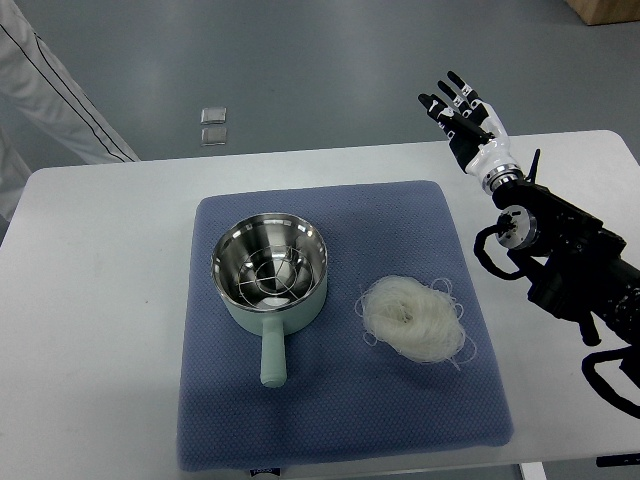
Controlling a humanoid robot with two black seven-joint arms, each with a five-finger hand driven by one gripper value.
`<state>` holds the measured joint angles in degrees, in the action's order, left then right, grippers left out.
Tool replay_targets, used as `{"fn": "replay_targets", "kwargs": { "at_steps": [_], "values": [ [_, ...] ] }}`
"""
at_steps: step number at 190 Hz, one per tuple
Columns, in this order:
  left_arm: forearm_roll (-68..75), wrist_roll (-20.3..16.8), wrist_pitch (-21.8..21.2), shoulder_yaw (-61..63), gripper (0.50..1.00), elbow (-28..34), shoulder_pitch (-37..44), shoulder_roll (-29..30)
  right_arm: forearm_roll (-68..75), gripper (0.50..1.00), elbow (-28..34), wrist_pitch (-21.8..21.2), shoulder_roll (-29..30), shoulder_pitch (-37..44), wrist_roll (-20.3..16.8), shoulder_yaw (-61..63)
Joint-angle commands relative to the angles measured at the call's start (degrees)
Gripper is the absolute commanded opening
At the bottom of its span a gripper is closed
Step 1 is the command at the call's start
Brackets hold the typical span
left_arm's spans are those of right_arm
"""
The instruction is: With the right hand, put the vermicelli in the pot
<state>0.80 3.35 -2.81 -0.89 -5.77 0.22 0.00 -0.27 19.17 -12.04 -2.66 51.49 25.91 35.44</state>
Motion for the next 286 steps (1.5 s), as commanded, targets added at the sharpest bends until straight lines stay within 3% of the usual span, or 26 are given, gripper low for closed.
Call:
{"fn": "replay_targets", "kwargs": {
  "at_steps": [1, 114, 192, 246, 266, 286],
  "values": [
    [-0.01, -0.01, 0.00, -0.08, 1.000, -0.21, -0.04, 0.00, 0.00, 0.917, -0.01, 0.00, 0.03, 0.02, -0.08, 0.06],
    [0.08, 0.08, 0.61, -0.17, 1.000, -0.30, -0.04, 0.00, 0.00, 0.919, -0.01, 0.09, -0.68, -0.77, 0.01, 0.59],
    [0.08, 0.08, 0.61, -0.17, 1.000, -0.38, -0.04, 0.00, 0.27, 0.919, 2.19, 2.99, -2.26, -0.51, 0.10, -0.20],
    [0.08, 0.08, 0.61, -0.26, 1.000, -0.38, -0.04, 0.00, -10.54, 0.919, 18.45, 9.67, -13.33, 2.83, -0.25, -6.26],
    [0.08, 0.08, 0.61, -0.17, 1.000, -0.30, -0.04, 0.00, -22.23, 0.919, 20.64, 7.82, -17.90, 5.20, 0.01, -12.24],
    [0.08, 0.08, 0.61, -0.17, 1.000, -0.38, -0.04, 0.00, -32.34, 0.919, 24.60, 2.20, -23.26, 7.22, 0.28, -15.49]
  ]
}}
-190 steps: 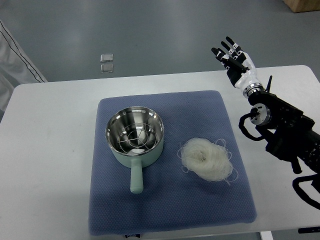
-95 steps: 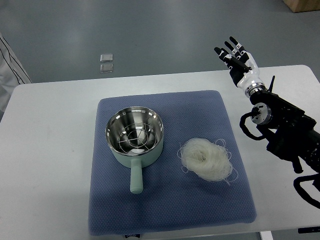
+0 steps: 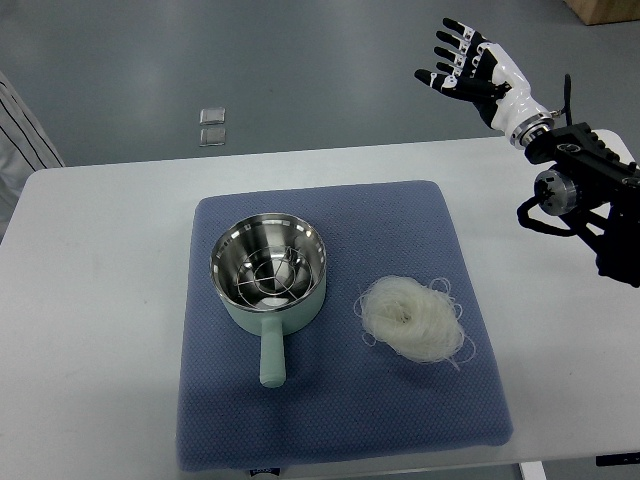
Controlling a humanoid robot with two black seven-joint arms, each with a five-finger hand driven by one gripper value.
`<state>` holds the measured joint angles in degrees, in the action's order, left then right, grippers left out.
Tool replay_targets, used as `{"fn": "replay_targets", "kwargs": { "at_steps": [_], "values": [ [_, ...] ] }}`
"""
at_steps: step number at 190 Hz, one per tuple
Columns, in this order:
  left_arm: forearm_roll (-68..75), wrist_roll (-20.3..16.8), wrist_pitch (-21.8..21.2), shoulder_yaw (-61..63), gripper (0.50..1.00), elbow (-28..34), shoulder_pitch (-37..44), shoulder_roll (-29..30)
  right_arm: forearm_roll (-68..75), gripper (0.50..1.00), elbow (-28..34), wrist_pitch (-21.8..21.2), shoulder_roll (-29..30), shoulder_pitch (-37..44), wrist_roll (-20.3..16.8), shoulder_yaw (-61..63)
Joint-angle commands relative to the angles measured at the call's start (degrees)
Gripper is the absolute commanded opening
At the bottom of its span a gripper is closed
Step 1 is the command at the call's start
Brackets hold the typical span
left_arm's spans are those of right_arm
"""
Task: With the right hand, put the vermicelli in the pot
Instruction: 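Reach the right hand down over the white vermicelli bundle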
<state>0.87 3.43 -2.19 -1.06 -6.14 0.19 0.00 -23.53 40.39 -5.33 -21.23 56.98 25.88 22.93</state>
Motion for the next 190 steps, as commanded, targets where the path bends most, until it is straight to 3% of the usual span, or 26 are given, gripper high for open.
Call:
{"fn": "replay_targets", "kwargs": {
  "at_steps": [1, 25, 48, 98, 122, 166, 190],
  "values": [
    [0.00, -0.01, 0.00, 0.01, 1.000, -0.01, -0.01, 0.00, -10.04, 0.919, 3.90, -5.04, -5.22, 1.82, 0.31, -3.07],
    [0.00, -0.01, 0.00, 0.01, 1.000, -0.01, -0.01, 0.00, -24.37, 0.917, 10.49, -11.98, -10.85, 3.05, 0.57, -3.60],
    [0.00, -0.01, 0.00, 0.01, 1.000, -0.01, -0.01, 0.00, -39.83, 0.917, 18.40, -18.92, -15.42, 4.63, 3.47, -3.60],
    [0.00, -0.01, 0.00, 0.01, 1.000, -0.01, -0.01, 0.00, -53.99, 0.917, 30.88, -29.65, -18.58, 8.50, 3.65, -4.39],
    [0.00, -0.01, 0.00, 0.01, 1.000, -0.01, -0.01, 0.00, -60.67, 0.915, 34.40, -29.67, -18.58, 8.77, 3.65, -5.88],
    [0.00, -0.01, 0.00, 0.01, 1.000, -0.01, -0.01, 0.00, -62.69, 0.913, 35.28, -29.65, -19.11, 7.89, 3.48, -7.11],
    [0.00, -0.01, 0.00, 0.01, 1.000, -0.01, -0.01, 0.00, -64.19, 0.913, 35.19, -26.49, -19.73, 4.72, 3.48, -7.29]
  ]
}}
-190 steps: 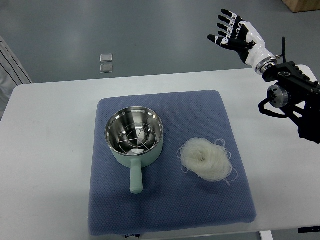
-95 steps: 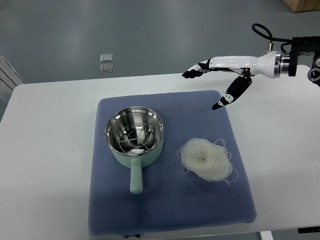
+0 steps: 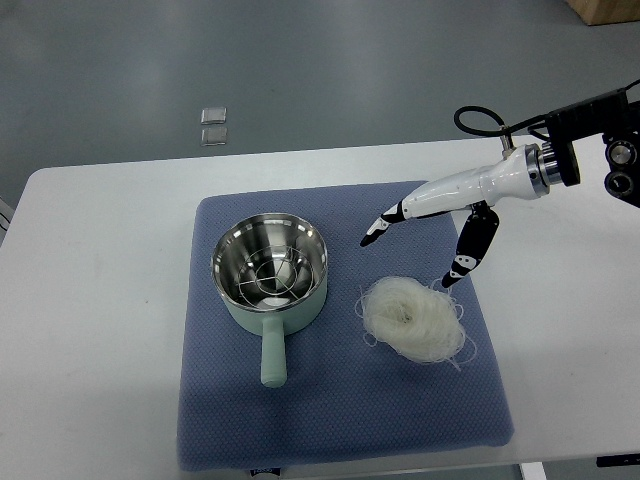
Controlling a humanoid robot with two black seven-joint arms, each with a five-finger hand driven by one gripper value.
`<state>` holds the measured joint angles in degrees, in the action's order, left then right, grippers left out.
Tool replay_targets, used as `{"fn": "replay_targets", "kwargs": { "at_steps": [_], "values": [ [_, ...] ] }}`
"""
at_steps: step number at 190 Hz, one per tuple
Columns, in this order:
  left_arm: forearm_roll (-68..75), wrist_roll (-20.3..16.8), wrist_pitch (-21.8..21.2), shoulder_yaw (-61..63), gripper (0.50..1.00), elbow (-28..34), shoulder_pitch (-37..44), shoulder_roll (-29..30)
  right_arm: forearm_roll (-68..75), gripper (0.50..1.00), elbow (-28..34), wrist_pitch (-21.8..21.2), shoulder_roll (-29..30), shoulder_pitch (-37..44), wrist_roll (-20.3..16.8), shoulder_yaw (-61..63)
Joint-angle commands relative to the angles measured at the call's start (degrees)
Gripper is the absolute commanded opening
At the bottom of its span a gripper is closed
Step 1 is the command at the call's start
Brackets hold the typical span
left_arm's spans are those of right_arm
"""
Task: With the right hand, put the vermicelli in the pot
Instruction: 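Reach the right hand down over the white vermicelli bundle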
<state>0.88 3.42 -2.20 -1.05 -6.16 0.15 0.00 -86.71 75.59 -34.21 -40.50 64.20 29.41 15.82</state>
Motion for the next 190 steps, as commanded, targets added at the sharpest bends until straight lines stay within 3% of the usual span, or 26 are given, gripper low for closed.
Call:
{"fn": "replay_targets", "kwargs": {
  "at_steps": [1, 80, 190],
  "values": [
    [0.00, 0.01, 0.00, 0.00, 1.000, 0.00, 0.02, 0.00, -1.00, 0.913, -0.01, 2.40, -0.46, -2.50, -0.06, -0.17],
    [0.00, 0.01, 0.00, 0.00, 1.000, 0.00, -0.07, 0.00, -0.83, 0.913, -0.10, 12.77, -4.85, -14.19, 0.21, 0.00],
    [0.00, 0.01, 0.00, 0.00, 1.000, 0.00, -0.07, 0.00, -1.18, 0.911, -0.54, 16.02, 1.21, -17.79, 0.56, -0.08]
  ]
}}
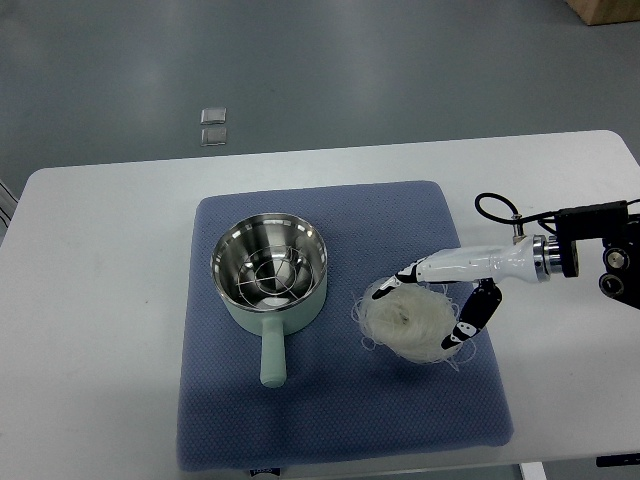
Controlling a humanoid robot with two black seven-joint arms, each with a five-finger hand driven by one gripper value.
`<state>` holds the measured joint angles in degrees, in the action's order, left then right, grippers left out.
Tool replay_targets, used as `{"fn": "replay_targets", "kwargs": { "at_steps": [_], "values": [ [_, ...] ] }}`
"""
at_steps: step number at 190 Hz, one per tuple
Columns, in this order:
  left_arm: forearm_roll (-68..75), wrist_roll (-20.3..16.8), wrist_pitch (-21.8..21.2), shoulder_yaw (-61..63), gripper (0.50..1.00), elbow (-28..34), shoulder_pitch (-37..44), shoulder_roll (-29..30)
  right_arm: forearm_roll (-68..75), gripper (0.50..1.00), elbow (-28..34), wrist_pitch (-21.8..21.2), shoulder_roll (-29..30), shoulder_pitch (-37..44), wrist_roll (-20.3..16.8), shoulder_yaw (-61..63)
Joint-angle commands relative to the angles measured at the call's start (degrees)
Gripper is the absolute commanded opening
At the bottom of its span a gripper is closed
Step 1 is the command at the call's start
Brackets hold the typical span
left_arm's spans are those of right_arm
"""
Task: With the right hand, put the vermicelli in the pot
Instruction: 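Reach the right hand down over the white vermicelli bundle, then close the right hand fingers around the vermicelli bundle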
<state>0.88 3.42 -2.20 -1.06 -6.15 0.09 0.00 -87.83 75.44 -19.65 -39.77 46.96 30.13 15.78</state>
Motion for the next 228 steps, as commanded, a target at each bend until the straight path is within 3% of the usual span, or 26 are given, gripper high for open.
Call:
{"fn": "replay_targets", "kwargs": {
  "at_steps": [1, 57, 99, 136, 166, 188, 197, 228],
  "values": [
    [0.00, 0.01, 0.00, 0.00, 1.000, 0.00, 0.00, 0.00, -0.06, 0.911, -0.38, 1.45, 0.48, -0.55, -0.16, -0.05],
    [0.00, 0.01, 0.00, 0.00, 1.000, 0.00, 0.00, 0.00, -0.06, 0.901, -0.73, 6.11, 1.27, -3.89, -0.07, -0.05],
    [0.00, 0.01, 0.00, 0.00, 1.000, 0.00, 0.00, 0.00, -0.77, 0.862, -1.43, 8.04, 2.50, -4.68, -0.51, -0.14],
    [0.00, 0.01, 0.00, 0.00, 1.000, 0.00, 0.00, 0.00, -2.61, 0.744, -2.05, 8.31, 3.03, -4.86, -0.51, -0.40],
    [0.00, 0.01, 0.00, 0.00, 1.000, 0.00, 0.00, 0.00, -4.54, 0.619, -2.49, 8.31, 3.56, -5.39, -0.51, -0.40],
    [0.00, 0.01, 0.00, 0.00, 1.000, 0.00, 0.00, 0.00, -5.51, 0.560, -2.93, 8.31, 3.65, -5.39, -0.60, -0.49],
    [0.00, 0.01, 0.00, 0.00, 1.000, 0.00, 0.00, 0.00, -6.04, 0.505, -2.93, 8.22, 3.65, -5.39, -0.51, -0.49],
    [0.00, 0.01, 0.00, 0.00, 1.000, 0.00, 0.00, 0.00, -6.22, 0.500, -2.93, 8.13, 3.56, -5.30, -0.51, -0.49]
  ]
}}
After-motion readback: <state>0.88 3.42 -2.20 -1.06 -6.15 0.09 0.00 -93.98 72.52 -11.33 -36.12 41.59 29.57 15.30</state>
